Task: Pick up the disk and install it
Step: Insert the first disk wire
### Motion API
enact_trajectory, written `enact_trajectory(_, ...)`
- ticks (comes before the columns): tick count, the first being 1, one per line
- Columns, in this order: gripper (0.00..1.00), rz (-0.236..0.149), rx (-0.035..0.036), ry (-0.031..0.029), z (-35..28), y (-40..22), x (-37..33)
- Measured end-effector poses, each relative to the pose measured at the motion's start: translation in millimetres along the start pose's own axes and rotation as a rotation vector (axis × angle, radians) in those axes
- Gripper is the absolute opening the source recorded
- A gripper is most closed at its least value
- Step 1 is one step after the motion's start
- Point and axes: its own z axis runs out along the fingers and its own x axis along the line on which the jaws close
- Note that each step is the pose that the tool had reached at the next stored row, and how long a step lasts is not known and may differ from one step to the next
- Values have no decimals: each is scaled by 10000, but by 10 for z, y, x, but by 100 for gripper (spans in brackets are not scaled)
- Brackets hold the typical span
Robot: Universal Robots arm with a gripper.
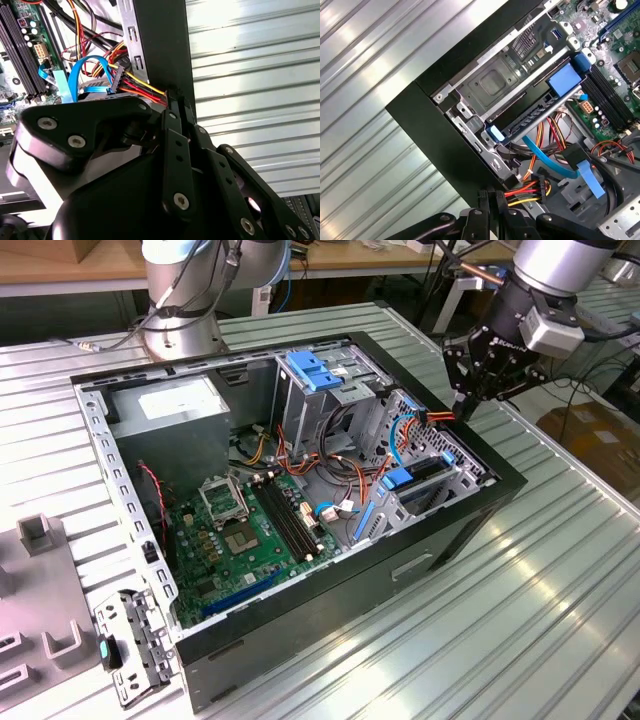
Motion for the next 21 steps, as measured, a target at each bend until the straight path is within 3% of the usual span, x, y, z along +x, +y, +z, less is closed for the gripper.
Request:
enact_trajectory(7, 17, 32, 1, 0, -1, 64, -74)
enact_trajectory(11, 17, 936, -1, 29, -2, 64, -75)
enact_trajectory(20, 17, 1019, -1, 31, -3, 135, -148)
enact_trajectory(21, 17, 1169, -2, 37, -4, 136, -149)
